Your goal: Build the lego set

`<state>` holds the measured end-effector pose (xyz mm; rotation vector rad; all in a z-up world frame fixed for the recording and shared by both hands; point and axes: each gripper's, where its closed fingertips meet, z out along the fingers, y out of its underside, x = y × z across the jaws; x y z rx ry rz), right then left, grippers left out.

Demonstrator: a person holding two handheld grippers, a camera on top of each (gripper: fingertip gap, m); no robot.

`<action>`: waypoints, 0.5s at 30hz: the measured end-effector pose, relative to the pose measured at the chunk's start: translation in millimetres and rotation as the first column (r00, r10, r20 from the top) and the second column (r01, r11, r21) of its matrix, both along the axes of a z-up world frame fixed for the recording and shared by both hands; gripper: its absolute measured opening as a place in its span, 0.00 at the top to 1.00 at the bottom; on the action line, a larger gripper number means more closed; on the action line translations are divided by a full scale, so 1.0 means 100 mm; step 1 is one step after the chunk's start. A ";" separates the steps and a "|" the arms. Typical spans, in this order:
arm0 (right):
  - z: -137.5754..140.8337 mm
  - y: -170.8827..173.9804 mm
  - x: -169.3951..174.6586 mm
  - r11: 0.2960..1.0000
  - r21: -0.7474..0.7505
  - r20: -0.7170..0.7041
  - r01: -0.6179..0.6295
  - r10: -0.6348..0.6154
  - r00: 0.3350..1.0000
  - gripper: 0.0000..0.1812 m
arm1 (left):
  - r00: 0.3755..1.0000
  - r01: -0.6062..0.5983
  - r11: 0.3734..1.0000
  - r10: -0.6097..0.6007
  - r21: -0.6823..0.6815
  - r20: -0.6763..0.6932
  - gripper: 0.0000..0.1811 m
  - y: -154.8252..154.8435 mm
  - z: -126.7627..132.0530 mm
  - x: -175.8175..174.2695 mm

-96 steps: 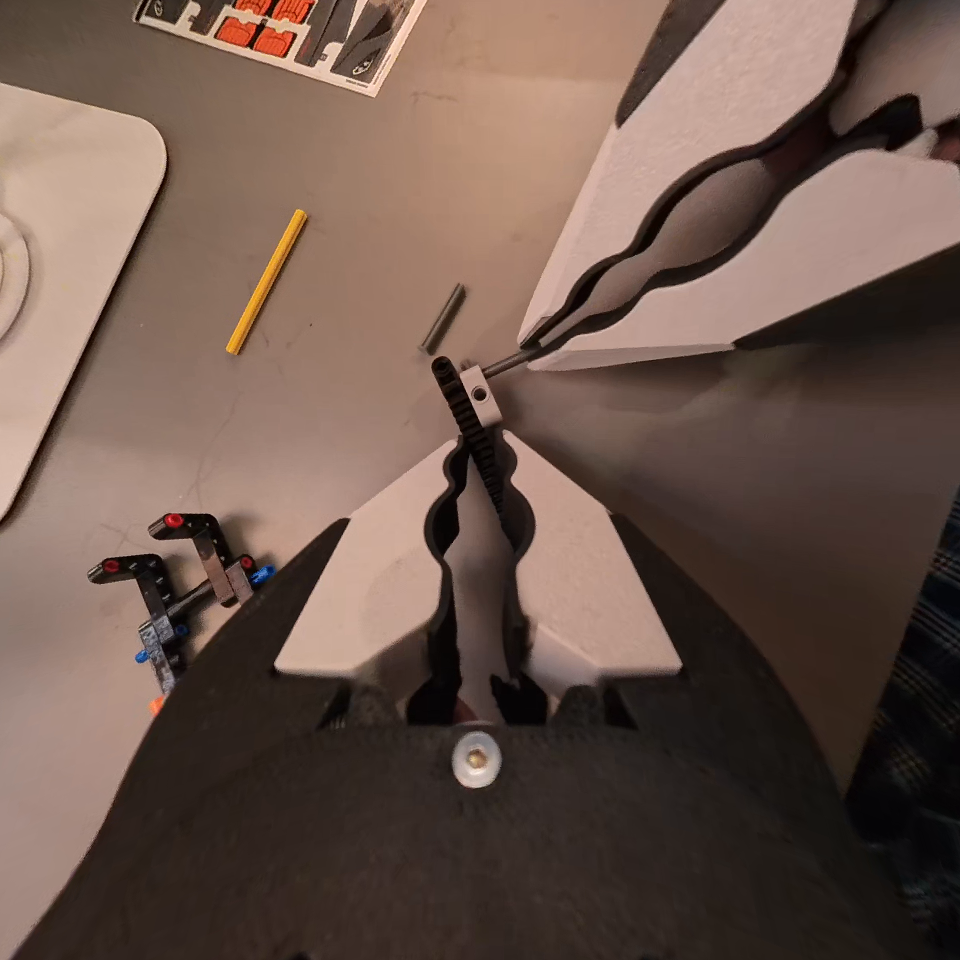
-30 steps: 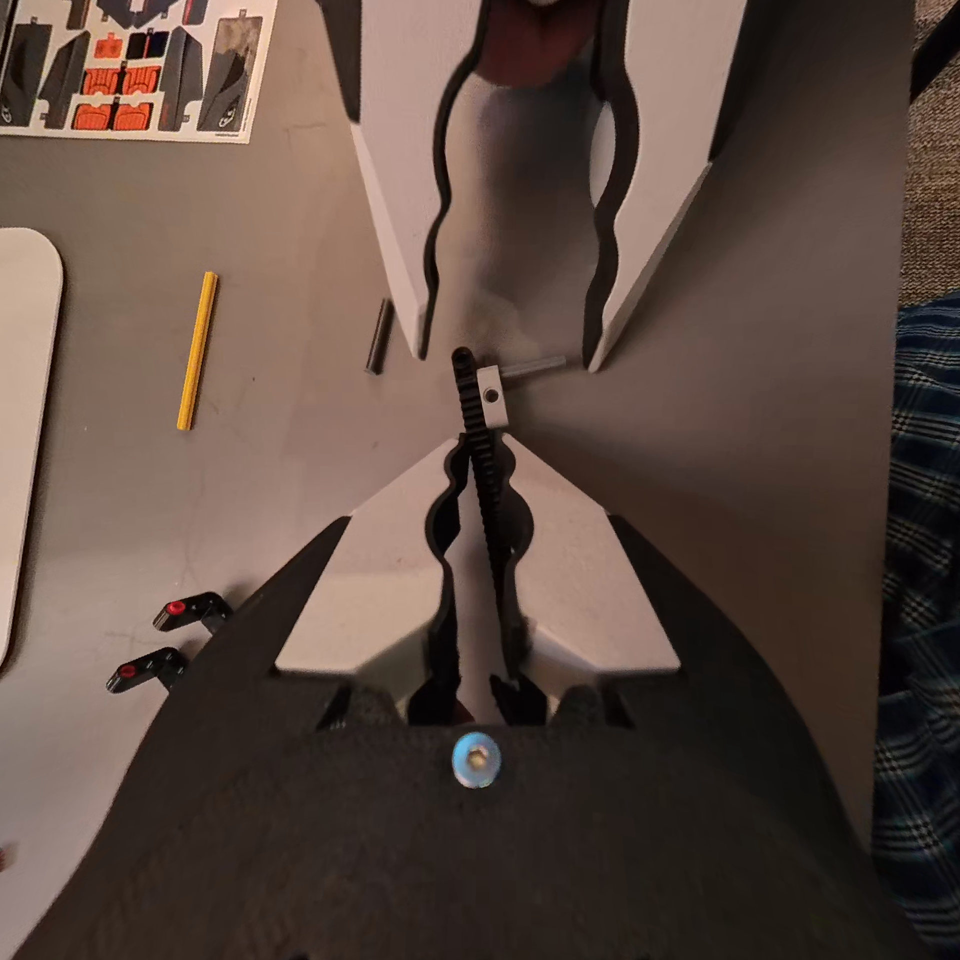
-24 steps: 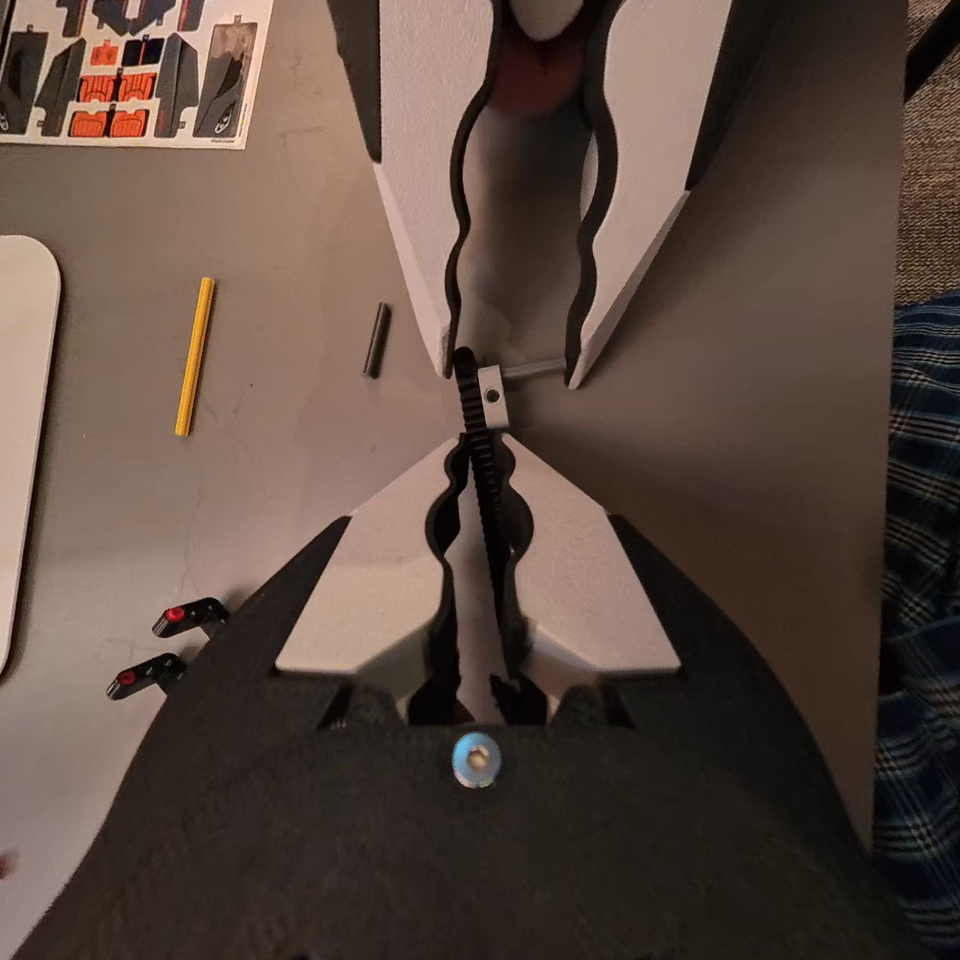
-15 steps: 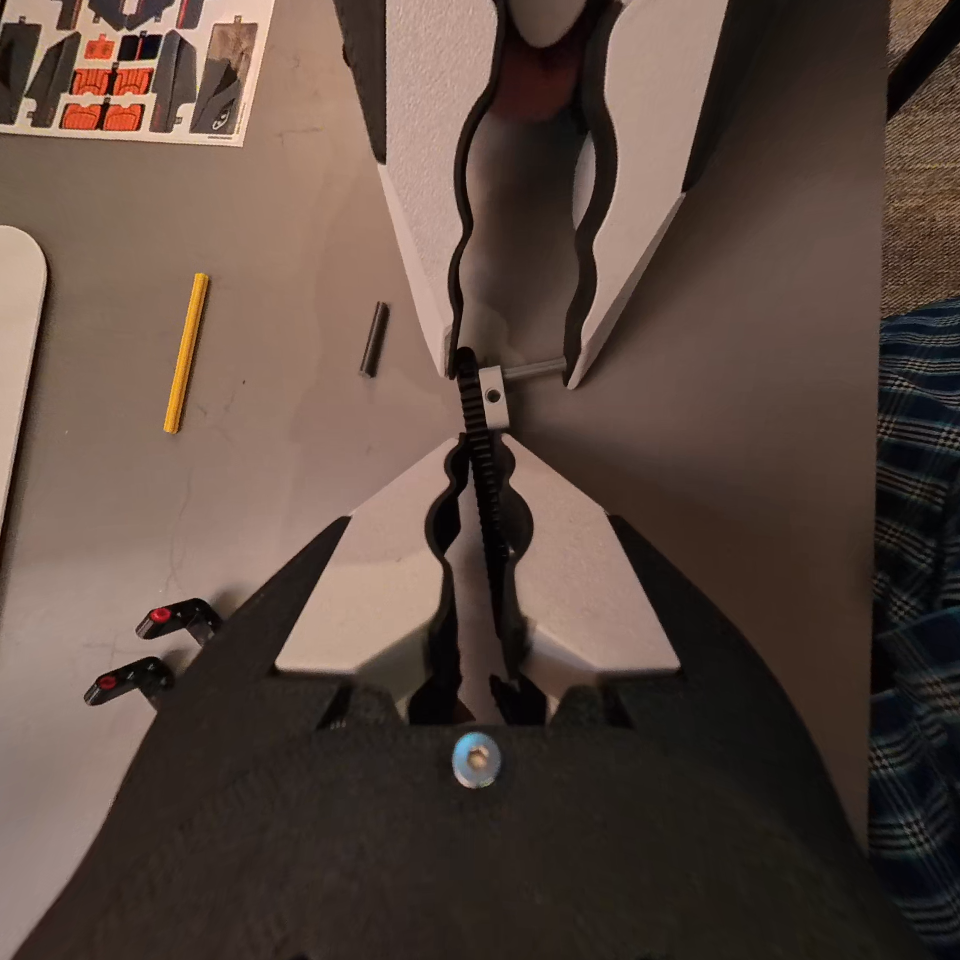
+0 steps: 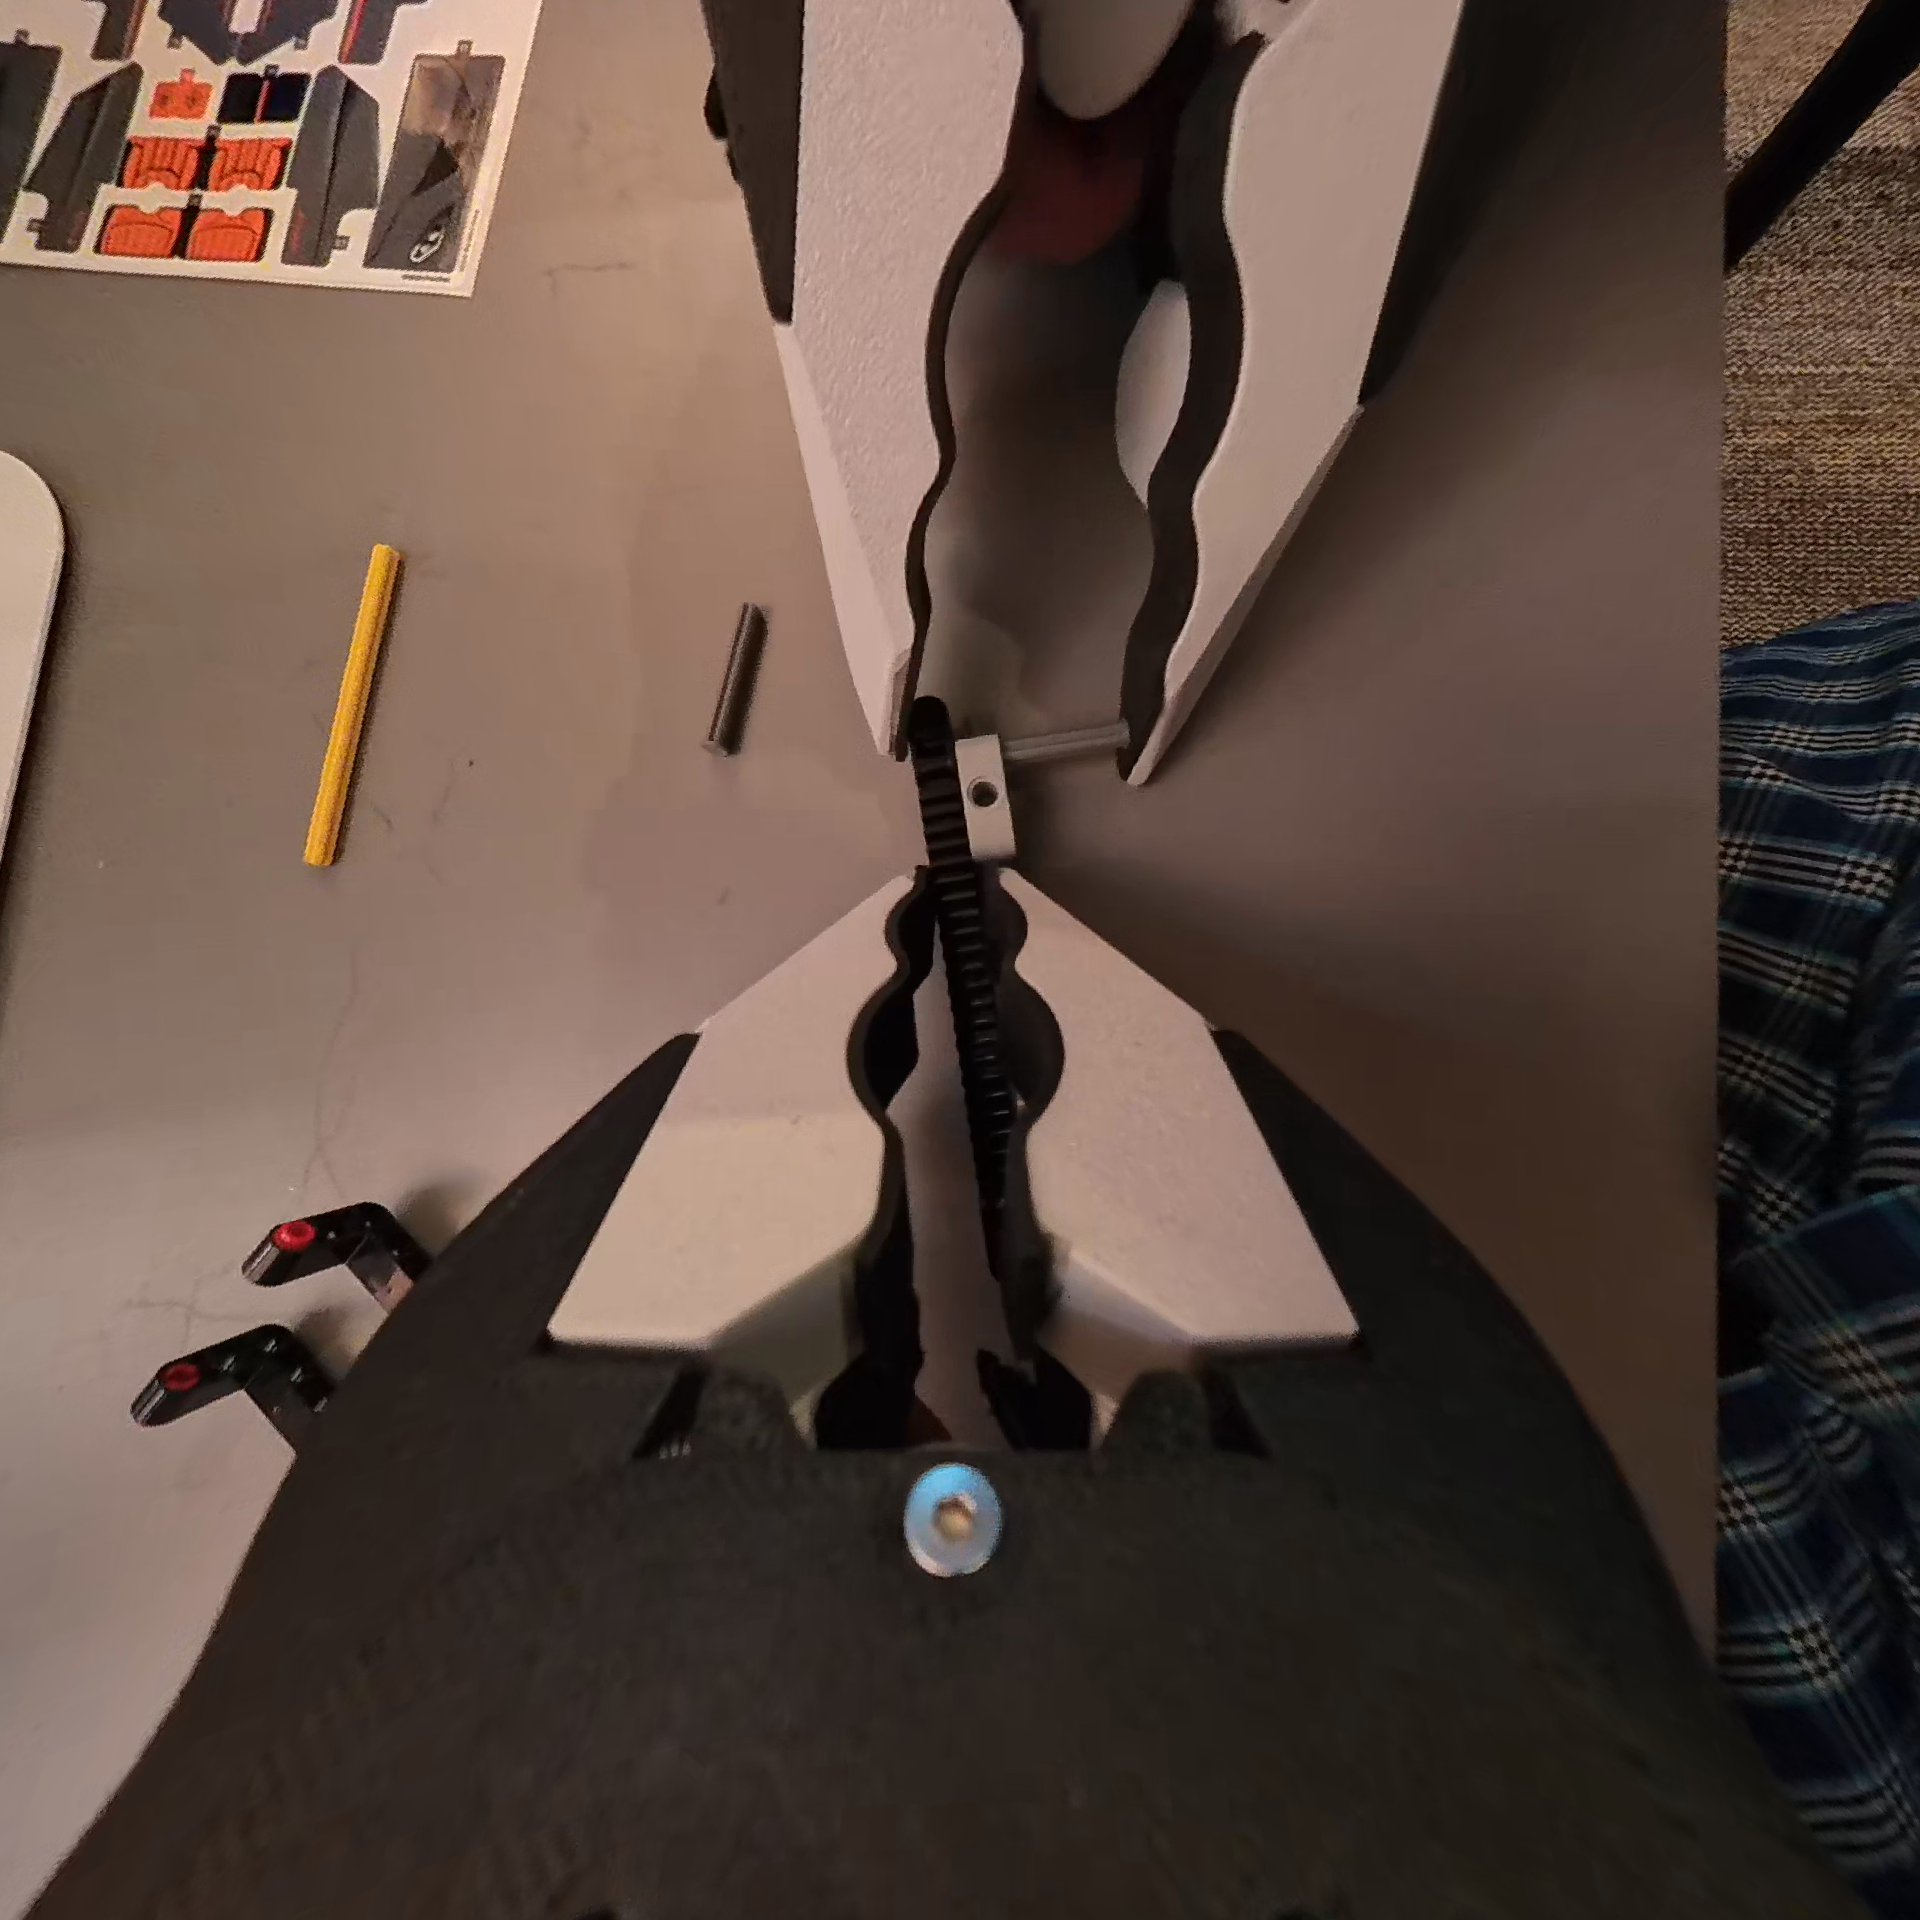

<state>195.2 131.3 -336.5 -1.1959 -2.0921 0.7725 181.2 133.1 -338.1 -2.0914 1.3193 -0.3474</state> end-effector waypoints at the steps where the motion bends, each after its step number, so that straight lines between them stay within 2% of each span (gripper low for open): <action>1: 0.00 0.00 0.00 1.000 -0.017 0.005 -0.002 0.002 1.000 0.79 | 1.000 0.003 1.000 -0.003 -0.002 0.003 0.96 0.00 0.00 0.00; 15: 0.03 -0.02 0.01 0.987 -0.159 0.048 -0.039 0.047 0.998 0.79 | 0.999 0.014 0.999 -0.013 -0.034 0.035 0.96 -0.01 0.00 0.00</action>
